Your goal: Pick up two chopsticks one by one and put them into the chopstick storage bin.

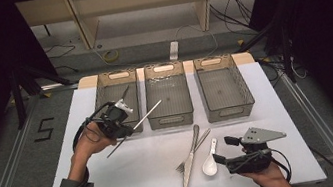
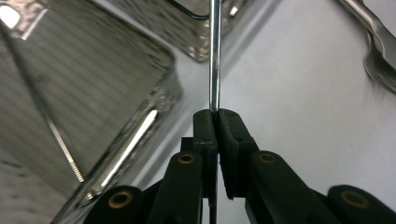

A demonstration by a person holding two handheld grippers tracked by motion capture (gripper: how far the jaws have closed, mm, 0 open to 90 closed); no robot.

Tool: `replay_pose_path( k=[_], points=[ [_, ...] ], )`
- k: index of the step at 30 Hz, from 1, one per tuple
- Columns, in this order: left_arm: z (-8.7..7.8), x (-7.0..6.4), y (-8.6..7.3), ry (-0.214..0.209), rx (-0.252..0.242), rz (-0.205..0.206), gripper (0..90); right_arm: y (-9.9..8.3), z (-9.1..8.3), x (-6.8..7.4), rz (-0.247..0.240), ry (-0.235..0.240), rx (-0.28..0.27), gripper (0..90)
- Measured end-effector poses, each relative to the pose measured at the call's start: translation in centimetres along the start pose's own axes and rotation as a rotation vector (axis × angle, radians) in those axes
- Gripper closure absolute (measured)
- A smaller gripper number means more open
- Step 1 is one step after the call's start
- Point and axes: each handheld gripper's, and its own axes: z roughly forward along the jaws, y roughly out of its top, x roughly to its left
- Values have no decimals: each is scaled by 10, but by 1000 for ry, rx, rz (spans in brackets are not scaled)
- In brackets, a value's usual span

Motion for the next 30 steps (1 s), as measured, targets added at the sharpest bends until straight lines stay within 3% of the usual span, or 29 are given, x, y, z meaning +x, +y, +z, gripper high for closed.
replay_pose_path(
  k=[7,11,22,30],
  points=[
    [-22,22,-9,60,-100,-109,855,0,0,0,1,1,0,263],
    [-28,33,-14,74,-122,-158,855,0,1,0,1,-1,1,263],
    [-35,44,4,116,-196,-203,855,-2,2,-2,7,-8,7,263],
    [-36,63,19,146,-227,-245,855,-2,2,-2,9,-5,5,263]
  ],
)
